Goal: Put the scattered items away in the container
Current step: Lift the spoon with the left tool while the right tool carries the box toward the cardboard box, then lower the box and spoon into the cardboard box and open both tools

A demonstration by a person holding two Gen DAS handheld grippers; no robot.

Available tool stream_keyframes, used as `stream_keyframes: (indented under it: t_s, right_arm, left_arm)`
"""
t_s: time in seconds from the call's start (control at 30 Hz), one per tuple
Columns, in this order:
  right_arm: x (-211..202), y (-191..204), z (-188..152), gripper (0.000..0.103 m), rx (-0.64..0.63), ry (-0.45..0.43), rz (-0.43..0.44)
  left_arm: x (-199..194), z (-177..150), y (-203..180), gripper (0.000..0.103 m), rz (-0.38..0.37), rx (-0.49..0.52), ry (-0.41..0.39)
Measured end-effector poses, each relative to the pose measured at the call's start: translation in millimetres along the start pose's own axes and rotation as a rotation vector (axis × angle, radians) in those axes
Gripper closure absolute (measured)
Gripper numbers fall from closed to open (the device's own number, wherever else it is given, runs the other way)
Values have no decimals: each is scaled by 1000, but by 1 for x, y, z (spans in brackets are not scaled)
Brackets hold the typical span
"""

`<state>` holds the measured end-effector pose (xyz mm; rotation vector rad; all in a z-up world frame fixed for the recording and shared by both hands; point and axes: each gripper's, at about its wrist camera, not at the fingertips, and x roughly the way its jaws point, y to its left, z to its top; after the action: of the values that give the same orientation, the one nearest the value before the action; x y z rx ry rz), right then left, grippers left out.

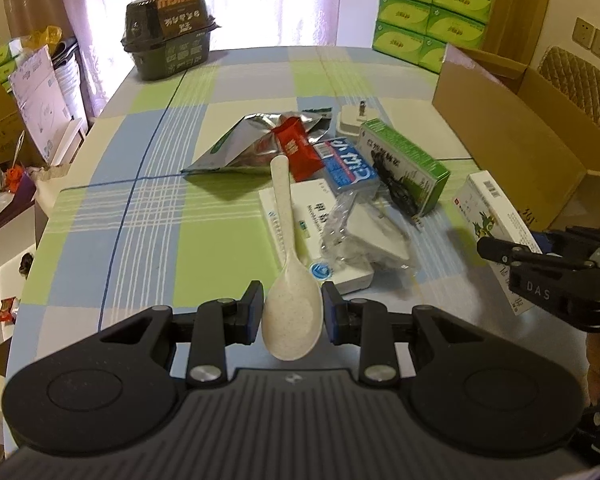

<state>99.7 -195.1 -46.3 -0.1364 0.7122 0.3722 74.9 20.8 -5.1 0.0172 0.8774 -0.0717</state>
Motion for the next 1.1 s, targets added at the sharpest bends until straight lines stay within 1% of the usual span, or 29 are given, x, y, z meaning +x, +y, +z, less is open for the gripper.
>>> stream_keyframes:
  t_s: [0.2, 0.33, 0.53, 0.73, 0.9, 1.03, 1.1]
  right_arm:
    - [-22, -15, 14, 75, 22, -36, -24]
    - [-40, -31, 29, 75, 39, -81, -53]
    - [-69, -59, 53, 75, 54, -158, -99]
    - [-92, -103, 78, 75, 67, -229, -166]
    - [-101, -143, 88, 75, 85, -245, -227]
    - [-99, -171, 93, 75, 117, -230, -258]
    - [-101, -183, 90, 75, 130, -220, -259]
  left_arm:
    - [-3, 15, -21, 77, -36, 30, -21]
    - [-5, 29, -45, 77, -71, 66, -42]
    - [-7, 60, -91, 77, -145, 123, -90]
    - [-11, 94, -144, 77, -224, 179, -139]
    - [-12, 121, -187, 77, -282, 216, -173]
    - [-9, 136, -213, 77, -323, 228, -188]
    - [-4, 140, -225, 77, -339, 231, -184]
